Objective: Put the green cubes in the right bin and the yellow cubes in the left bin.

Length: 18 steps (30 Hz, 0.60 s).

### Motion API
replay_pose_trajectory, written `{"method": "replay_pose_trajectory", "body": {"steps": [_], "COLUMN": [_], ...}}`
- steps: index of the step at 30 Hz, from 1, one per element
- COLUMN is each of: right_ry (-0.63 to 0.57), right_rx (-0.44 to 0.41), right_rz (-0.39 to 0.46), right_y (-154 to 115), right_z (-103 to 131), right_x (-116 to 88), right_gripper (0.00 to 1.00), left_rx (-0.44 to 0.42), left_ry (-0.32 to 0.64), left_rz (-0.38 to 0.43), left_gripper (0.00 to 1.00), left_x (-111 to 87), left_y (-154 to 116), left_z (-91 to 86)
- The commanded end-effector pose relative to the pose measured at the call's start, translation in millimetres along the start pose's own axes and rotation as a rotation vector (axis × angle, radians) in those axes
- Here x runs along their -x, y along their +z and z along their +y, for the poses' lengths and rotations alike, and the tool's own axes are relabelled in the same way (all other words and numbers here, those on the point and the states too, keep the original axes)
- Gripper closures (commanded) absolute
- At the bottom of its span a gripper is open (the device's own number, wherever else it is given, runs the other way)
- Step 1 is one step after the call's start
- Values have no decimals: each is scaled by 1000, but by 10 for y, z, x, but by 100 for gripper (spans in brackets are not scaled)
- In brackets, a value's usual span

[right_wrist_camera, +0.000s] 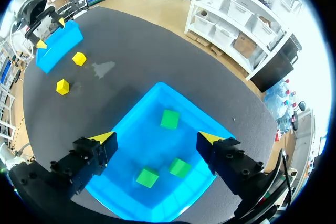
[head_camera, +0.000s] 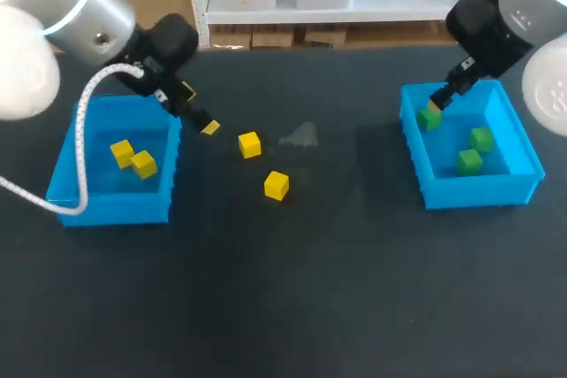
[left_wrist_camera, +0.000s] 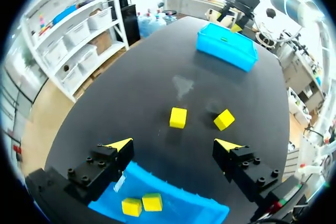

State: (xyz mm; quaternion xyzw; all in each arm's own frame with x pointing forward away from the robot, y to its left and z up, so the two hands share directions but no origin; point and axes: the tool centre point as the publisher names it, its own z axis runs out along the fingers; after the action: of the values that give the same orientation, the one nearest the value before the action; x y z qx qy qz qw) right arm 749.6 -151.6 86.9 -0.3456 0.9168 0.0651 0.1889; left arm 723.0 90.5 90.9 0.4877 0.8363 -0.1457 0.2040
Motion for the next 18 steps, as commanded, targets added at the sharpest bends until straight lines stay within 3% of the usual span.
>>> {"method": "replay_pose_trajectory", "body": {"steps": [1, 8, 18], "right_ry": [-1, -1, -1], "right_rx": [1, 1, 1], "right_rz": [-1, -1, -1], "right_y": [-4, -4, -4], "right_z": [-1, -1, -1], "right_x": [-4, -4, -4], "right_gripper": [0, 0, 0], "left_rx": [-77, -144, -202], "left_ry": [27, 70, 108], "left_rz": [67, 117, 225], "left_gripper": [0, 0, 0], "left_x": [213, 324, 333], "left_y": [169, 378, 637], "left_z": [70, 20, -21]}}
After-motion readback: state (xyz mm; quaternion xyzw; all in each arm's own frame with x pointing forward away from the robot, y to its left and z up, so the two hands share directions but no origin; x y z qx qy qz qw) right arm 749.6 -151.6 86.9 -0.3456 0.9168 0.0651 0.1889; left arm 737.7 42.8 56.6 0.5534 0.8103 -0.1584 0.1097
